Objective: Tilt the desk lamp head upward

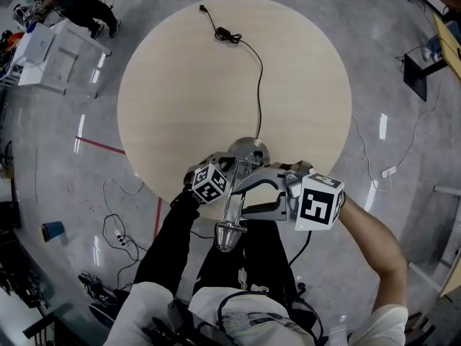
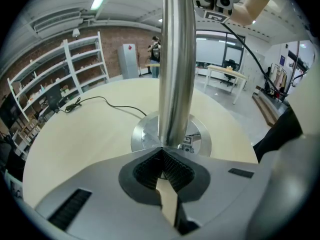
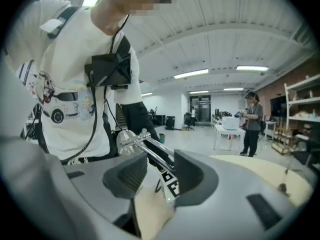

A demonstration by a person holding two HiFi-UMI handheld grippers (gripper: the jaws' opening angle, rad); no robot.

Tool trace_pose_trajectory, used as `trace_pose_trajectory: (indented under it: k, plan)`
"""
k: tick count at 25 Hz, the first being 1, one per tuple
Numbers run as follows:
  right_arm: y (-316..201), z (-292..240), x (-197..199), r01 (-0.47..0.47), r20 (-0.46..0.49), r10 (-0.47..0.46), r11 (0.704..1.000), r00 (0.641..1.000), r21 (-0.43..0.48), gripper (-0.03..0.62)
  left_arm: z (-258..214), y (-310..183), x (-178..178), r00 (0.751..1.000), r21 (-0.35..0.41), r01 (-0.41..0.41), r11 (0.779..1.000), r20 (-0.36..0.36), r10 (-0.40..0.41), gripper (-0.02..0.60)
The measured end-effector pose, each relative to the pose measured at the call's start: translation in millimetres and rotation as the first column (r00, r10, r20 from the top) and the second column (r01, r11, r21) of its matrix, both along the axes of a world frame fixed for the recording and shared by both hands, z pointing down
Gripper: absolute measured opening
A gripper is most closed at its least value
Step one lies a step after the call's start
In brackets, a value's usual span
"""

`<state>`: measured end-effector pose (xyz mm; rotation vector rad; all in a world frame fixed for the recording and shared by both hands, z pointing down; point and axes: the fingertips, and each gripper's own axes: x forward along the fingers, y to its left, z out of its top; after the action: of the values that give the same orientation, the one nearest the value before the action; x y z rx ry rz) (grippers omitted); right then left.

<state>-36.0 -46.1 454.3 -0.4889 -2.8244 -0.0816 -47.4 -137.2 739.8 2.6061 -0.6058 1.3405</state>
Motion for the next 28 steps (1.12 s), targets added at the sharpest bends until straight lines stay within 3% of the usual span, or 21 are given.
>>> trace_pose_trajectory:
  k: [13,19,28]
  plan:
    - [-20,-23,1,-0.03,0.133,0.063,0.971,0.989,-0.238,0.155,2,2,-2,1.0,-0.007,-0.001,1.0,-0.002,0.001,0.002]
    - [-34,-30,7,-0.054,0.157,0.119,0.927,0.98,-0.371,0.156,2,0,2,1.0,-0.012,-0.006,1.0,0.0,0.006,0.002]
    - [-50,-28,15,-0.041,0.172,0.141,0.875,0.975,-0.482,0.163,2,-3,3,1.0,-0.017,-0.01,1.0,-0.004,0.01,0.002]
